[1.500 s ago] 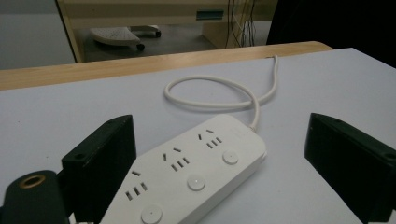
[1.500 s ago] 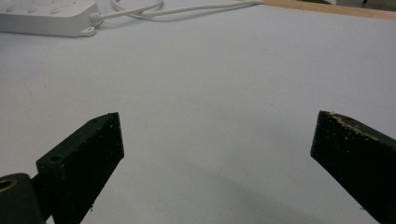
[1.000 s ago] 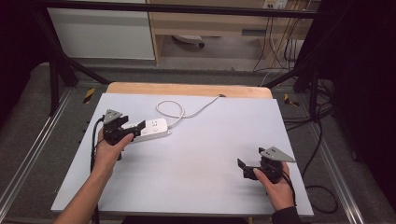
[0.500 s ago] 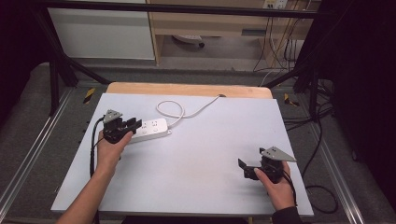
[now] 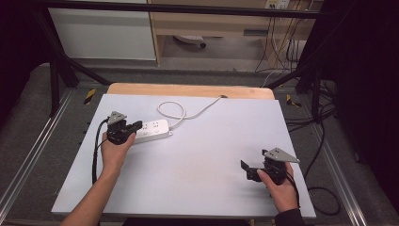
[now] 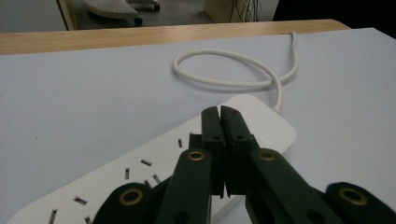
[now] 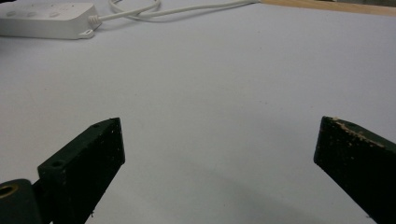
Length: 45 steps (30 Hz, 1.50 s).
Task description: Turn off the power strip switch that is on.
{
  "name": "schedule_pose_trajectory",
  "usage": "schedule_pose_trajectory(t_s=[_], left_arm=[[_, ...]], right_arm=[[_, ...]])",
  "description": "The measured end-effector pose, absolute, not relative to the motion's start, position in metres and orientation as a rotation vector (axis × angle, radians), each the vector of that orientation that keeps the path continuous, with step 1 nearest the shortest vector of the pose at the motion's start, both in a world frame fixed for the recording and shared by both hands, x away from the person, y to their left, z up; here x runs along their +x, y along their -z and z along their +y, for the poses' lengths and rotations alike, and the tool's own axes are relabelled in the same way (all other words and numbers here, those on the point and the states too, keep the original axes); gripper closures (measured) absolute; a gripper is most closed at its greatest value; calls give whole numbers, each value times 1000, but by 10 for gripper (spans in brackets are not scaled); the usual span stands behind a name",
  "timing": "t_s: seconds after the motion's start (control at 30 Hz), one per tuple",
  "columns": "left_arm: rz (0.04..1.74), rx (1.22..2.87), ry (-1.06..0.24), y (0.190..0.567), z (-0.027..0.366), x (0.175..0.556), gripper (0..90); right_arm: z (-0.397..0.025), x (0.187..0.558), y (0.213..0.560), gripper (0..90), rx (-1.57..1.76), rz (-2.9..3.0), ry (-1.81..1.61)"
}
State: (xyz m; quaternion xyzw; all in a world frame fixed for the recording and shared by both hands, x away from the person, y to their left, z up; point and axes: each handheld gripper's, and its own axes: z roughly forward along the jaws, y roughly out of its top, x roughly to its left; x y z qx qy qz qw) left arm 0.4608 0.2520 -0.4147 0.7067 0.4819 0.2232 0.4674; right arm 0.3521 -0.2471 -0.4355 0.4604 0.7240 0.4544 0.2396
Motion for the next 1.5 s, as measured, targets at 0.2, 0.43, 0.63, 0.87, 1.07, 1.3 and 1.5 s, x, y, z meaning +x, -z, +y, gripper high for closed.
schedule_pose_trajectory(t_s=[0.2, 0.43, 0.63, 0.87, 1.07, 1.3, 1.5], left_arm=[[1193, 1736, -527, 421, 251, 464, 900], [1228, 1722, -560, 428, 252, 464, 900], [1210, 1749, -550, 433, 250, 462, 900], [1190, 1780, -528, 435, 245, 462, 900], [1189, 1776, -521, 436, 245, 463, 900], [1198, 1781, -522, 437, 244, 464, 900], [1202, 1788, -522, 439, 243, 465, 900]], right_arm=[[-247, 352, 435, 24, 1257, 1991, -1240], [-246, 353, 436, 24, 1265, 1998, -1236], [-247, 353, 436, 25, 1266, 2004, -1235], [-246, 353, 436, 25, 1266, 2010, -1233], [-247, 353, 436, 25, 1270, 2007, -1235], [-246, 353, 436, 25, 1267, 2013, -1234], [-247, 353, 436, 25, 1272, 2012, -1238]])
